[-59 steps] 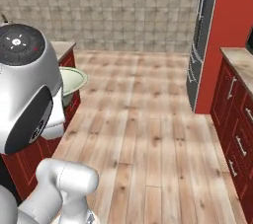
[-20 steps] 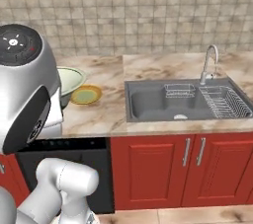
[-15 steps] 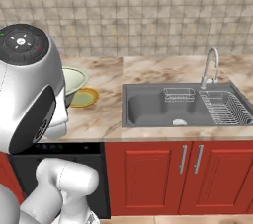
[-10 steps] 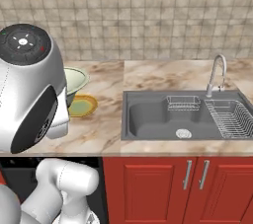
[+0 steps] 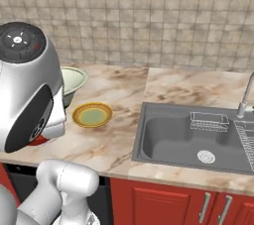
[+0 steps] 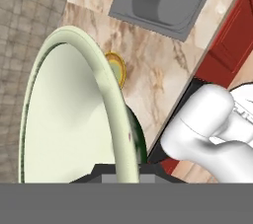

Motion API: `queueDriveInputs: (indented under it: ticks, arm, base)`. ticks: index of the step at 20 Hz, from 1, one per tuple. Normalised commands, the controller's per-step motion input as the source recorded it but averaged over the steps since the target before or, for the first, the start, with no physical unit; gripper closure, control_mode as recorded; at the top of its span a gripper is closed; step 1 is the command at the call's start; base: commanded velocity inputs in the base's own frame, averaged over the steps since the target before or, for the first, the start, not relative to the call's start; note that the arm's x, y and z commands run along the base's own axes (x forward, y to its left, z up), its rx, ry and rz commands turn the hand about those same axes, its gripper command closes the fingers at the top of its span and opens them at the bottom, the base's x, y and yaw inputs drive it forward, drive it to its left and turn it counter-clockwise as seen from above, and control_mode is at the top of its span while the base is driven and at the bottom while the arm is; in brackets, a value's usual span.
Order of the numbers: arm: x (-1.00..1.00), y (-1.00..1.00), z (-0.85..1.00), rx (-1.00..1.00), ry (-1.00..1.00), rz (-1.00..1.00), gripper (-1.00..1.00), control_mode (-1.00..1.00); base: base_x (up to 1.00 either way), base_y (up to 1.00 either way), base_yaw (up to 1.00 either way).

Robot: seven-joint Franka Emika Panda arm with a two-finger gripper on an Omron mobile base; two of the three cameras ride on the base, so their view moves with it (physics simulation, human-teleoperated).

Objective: Move the bowls from the cabinet to the plates on the dining table.

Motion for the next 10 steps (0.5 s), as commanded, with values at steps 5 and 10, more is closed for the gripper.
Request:
queueDriveInputs:
  ticks: [5,10]
  arm:
    - [0.0,0.0,0.0,0.0,0.0,0.0,1.0,1.0]
    - [0.0,0.0,0.0,0.0,0.0,0.0,1.0,1.0]
  base:
    - [0.02,-0.04,0.38]
    - [0.0,-0.03,0.07]
